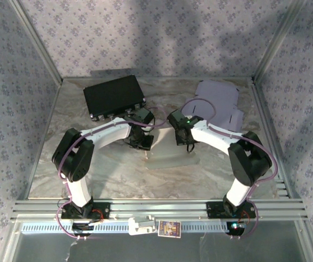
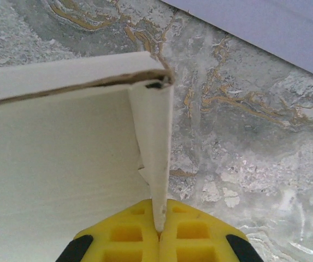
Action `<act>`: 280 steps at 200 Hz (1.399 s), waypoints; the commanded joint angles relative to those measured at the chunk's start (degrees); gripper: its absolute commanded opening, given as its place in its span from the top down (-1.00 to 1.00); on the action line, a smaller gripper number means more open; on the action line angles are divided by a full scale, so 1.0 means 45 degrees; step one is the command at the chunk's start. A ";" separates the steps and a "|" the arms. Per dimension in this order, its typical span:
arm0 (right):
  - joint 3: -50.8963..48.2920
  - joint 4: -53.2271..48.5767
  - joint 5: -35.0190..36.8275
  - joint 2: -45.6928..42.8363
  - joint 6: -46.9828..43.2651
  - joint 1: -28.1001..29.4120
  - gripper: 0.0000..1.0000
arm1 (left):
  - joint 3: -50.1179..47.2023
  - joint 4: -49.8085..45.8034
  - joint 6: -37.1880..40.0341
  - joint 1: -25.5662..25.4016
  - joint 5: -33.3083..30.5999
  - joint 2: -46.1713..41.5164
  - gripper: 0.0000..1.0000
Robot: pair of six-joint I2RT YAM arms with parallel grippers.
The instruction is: Fold the paper box
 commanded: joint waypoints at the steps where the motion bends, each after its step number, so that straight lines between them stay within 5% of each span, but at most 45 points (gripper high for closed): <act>1: -0.0256 -0.0015 -0.0595 -0.0444 -0.0210 -0.0560 0.81 | -0.0074 -0.0378 0.0118 -0.0069 -0.0388 -0.0346 1.00; 45: -0.0414 0.0285 -0.1073 -0.0539 -0.0386 -0.0834 0.56 | -0.0015 -0.0446 0.0177 -0.0067 -0.0380 -0.0326 1.00; 138: -0.0139 0.0715 -0.1540 0.0129 -0.0568 -0.1060 0.51 | 0.0047 -0.0408 0.0226 -0.0136 -0.0316 -0.0133 1.00; 171: -0.0301 0.1104 -0.1572 0.0250 -0.0492 -0.1100 0.60 | 0.0092 -0.0408 0.0245 -0.0130 -0.0317 -0.0024 1.00; 197: -0.0121 0.0837 -0.1005 0.0337 -0.0166 -0.1039 1.00 | 0.0091 -0.0385 0.0130 -0.0127 -0.0456 0.0043 1.00; 232: 0.0301 -0.1491 0.0413 0.0255 0.1675 -0.0478 1.00 | 0.0013 -0.0563 -0.0963 -0.0138 -0.1123 0.0081 1.00; 280: 0.0404 -0.3532 -0.0193 0.0266 0.3152 0.0039 1.00 | 0.0562 -0.2043 -0.3043 -0.0783 -0.2554 0.0279 1.00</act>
